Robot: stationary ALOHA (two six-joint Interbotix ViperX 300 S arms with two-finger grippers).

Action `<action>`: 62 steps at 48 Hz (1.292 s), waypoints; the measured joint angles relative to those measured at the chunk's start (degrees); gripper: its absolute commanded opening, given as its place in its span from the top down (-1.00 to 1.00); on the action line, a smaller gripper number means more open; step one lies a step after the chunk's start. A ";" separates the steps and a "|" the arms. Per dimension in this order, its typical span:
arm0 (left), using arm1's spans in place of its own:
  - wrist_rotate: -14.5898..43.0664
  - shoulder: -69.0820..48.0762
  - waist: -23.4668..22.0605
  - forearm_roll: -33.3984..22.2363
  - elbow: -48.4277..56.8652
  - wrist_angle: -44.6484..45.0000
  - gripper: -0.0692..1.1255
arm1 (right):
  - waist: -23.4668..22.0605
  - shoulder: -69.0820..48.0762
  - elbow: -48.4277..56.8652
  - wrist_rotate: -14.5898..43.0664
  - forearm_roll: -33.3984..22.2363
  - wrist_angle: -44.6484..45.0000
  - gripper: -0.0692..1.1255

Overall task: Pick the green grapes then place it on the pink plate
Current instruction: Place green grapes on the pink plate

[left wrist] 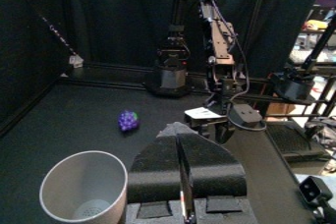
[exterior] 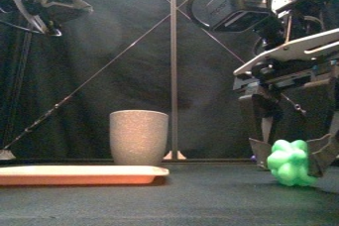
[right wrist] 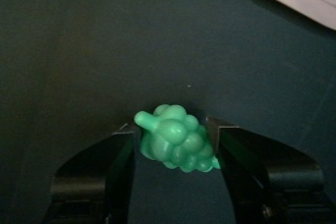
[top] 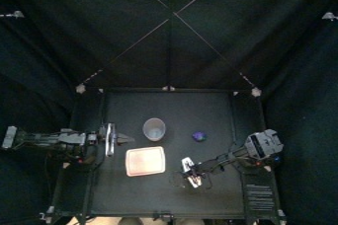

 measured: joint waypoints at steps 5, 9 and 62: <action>0.00 0.00 -0.09 -0.09 -0.09 0.00 0.74 | -0.09 0.00 0.00 0.00 0.00 -0.09 -0.12; 0.00 0.00 -0.09 -0.09 0.00 0.00 0.74 | 0.00 0.09 -0.09 0.09 0.00 -0.18 -0.12; 0.18 -0.18 2.46 -0.09 0.79 0.18 0.74 | -8.70 25.66 -42.45 0.18 -12.48 -2.90 -0.12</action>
